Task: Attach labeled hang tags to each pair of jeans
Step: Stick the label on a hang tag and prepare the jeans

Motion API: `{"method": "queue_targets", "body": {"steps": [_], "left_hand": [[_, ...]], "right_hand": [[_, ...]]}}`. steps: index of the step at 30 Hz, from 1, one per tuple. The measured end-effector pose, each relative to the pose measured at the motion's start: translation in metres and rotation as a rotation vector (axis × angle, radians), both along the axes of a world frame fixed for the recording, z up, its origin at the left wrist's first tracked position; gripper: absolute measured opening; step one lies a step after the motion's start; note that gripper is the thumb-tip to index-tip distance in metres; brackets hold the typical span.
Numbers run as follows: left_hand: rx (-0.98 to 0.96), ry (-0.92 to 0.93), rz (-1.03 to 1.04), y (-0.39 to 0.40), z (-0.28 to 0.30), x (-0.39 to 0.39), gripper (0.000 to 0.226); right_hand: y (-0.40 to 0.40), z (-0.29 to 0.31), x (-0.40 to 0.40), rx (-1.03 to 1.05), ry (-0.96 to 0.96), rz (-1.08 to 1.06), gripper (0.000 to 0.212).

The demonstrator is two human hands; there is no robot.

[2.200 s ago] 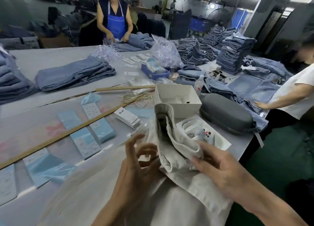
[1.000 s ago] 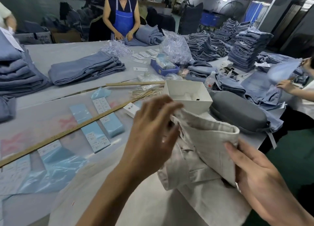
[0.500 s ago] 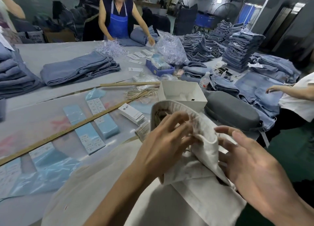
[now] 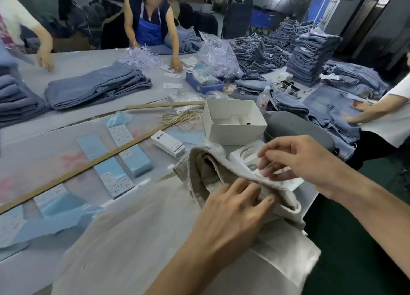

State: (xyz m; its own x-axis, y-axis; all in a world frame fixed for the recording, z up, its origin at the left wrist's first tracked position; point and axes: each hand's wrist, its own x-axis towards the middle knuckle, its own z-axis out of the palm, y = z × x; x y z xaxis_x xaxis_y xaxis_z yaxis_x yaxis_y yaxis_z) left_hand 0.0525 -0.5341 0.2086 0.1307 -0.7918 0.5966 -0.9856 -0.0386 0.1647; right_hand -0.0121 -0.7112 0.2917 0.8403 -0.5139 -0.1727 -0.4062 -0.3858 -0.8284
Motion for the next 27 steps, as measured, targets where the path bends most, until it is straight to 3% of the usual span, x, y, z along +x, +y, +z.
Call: {"method": "queue_targets", "body": {"steps": [3,5,7,8,12,16,19,22,24,27], "left_hand": [[0.063,0.05,0.025,-0.001,-0.005,0.0,0.049],[0.116,0.07,0.035,-0.004,-0.006,0.0,0.057],[0.131,0.084,0.059,-0.005,-0.007,-0.002,0.053],[0.119,0.086,0.069,-0.005,-0.008,-0.003,0.048],[0.026,0.143,0.056,0.002,-0.023,-0.011,0.031],[-0.129,0.235,0.038,0.009,-0.032,-0.01,0.024],[-0.25,0.36,0.26,0.014,-0.03,0.005,0.022],[-0.298,0.618,0.566,0.026,-0.033,0.031,0.044],[-0.262,0.8,0.542,0.033,-0.041,0.041,0.059],[-0.265,0.86,0.482,0.032,-0.041,0.033,0.066]], "right_hand": [[-0.003,0.002,-0.003,-0.018,0.043,0.125,0.029],[-0.001,-0.002,-0.005,-0.241,0.172,0.239,0.019],[-0.005,-0.005,-0.003,-0.442,0.158,0.207,0.014],[-0.008,-0.006,-0.003,-0.414,0.101,0.149,0.017],[-0.012,-0.01,-0.008,0.043,-0.043,-0.03,0.019],[-0.014,-0.018,-0.012,0.165,-0.047,-0.091,0.018],[-0.013,-0.015,-0.011,0.191,-0.067,-0.083,0.017],[-0.012,-0.012,-0.011,0.149,-0.081,-0.065,0.017],[-0.008,-0.01,-0.013,0.133,-0.101,-0.027,0.017],[0.006,-0.008,-0.018,0.156,-0.13,0.099,0.019]]}}
